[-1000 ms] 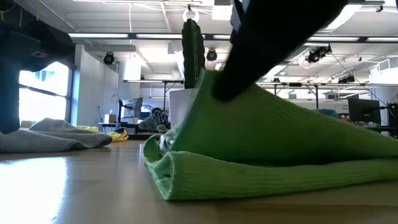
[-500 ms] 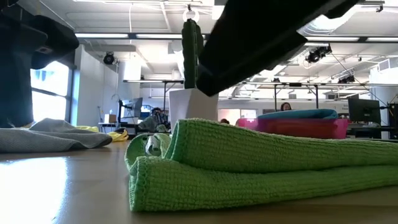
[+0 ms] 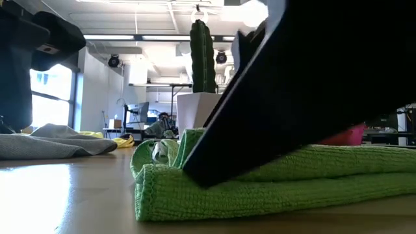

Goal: Fold microfiber towels
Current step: Put the yellow green towel into the pink laundry bin

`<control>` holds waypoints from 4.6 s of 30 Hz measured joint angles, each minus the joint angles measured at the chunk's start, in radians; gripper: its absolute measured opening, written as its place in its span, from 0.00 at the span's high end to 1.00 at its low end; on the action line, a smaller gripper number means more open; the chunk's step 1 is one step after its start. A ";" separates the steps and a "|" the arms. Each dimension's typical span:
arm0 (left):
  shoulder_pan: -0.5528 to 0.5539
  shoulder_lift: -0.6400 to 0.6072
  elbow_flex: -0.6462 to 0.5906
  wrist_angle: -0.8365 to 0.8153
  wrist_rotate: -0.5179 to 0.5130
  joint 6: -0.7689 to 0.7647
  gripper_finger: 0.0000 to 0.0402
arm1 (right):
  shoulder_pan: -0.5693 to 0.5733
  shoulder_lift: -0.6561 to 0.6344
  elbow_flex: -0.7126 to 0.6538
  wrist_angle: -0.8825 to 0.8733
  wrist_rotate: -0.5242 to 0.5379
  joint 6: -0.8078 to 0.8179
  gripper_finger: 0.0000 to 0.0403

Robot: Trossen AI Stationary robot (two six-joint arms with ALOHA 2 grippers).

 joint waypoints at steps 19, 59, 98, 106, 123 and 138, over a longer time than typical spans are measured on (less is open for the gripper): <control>0.048 0.000 0.000 0.085 -0.040 0.001 0.81 | -0.007 0.072 0.008 0.020 0.025 -0.023 0.72; 0.064 0.000 0.000 0.065 -0.195 0.001 0.81 | -0.091 -0.007 -0.003 -0.091 0.007 0.119 1.00; 0.109 0.000 0.000 0.123 -0.134 0.001 0.81 | -0.400 -0.701 0.001 -1.316 0.310 0.250 1.00; 0.157 0.000 0.000 0.121 -0.134 0.090 0.81 | -0.557 -0.842 -0.007 -1.376 0.452 0.139 1.00; 0.263 0.000 0.000 0.115 -0.139 0.253 0.81 | -1.034 -0.869 -0.202 -1.339 0.668 -0.209 1.00; 0.353 0.000 0.000 0.088 -0.145 0.322 0.81 | -1.134 -0.872 -0.638 -0.220 0.094 -0.813 1.00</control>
